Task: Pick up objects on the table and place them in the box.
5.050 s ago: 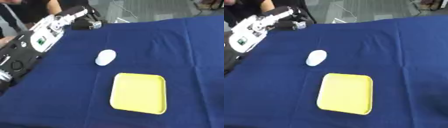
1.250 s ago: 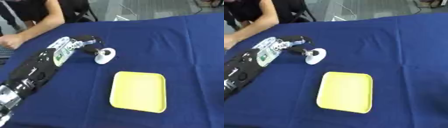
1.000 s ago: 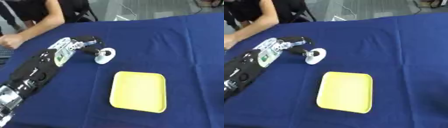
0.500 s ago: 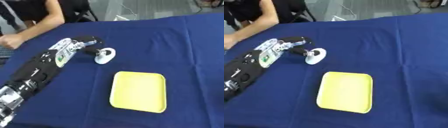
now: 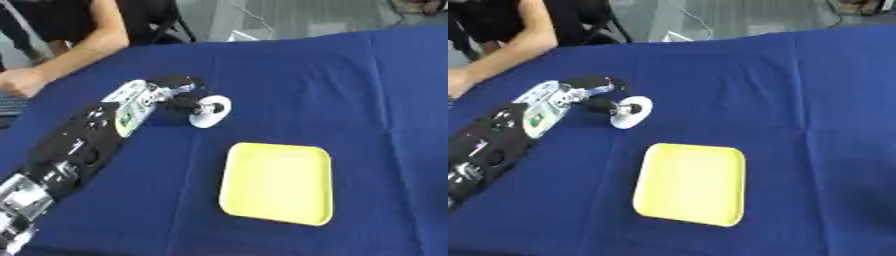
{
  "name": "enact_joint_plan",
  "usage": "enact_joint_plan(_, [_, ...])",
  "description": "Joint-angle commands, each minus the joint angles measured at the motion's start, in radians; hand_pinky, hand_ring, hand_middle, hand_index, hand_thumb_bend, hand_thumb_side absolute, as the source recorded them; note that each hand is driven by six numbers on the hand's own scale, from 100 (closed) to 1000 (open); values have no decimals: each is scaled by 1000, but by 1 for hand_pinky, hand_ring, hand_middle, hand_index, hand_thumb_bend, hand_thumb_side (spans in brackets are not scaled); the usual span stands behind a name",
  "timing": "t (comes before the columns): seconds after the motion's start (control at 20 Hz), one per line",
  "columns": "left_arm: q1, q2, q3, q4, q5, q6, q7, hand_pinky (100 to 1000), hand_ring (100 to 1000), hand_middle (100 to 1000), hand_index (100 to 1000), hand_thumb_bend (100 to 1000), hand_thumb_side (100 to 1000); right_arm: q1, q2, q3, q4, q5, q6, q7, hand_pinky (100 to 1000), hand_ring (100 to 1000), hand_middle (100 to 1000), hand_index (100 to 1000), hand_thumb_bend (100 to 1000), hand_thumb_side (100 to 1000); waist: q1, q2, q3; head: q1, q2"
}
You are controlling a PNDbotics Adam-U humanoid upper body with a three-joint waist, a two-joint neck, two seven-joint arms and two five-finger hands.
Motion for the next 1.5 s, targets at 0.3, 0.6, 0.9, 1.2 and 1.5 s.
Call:
enact_joint_plan(0.3, [-19,12,20,15,-23,-6,13,1000,968,919,921,492,1000,-10,-19,-4,-12,-2,-1,5,678,681,868,963,100,862,-9,-11,0,6,-5])
enact_joint_plan(0.6, [-20,4,22,28,-41,-9,16,1000,967,918,921,480,1000,-11,-20,-4,-11,-2,-2,5,678,681,868,963,100,863,-10,-10,0,6,-7])
enact_joint_plan(0.9, [-18,-3,24,38,-59,-15,22,1000,967,918,921,485,1000,-11,-20,-5,-10,-1,-2,5,678,681,868,963,100,863,-10,-10,0,5,-6])
enact_joint_plan(1.2, [-26,-4,15,27,-114,-39,29,1000,966,914,928,561,951,-12,-20,-5,-10,-1,-2,5,678,681,868,963,100,863,-10,-10,0,4,-6])
enact_joint_plan(1.5, [-49,-9,15,53,-197,-70,40,972,965,907,932,618,933,-11,-21,-5,-9,-1,-2,5,678,681,868,961,100,863,-9,-11,1,4,-3])
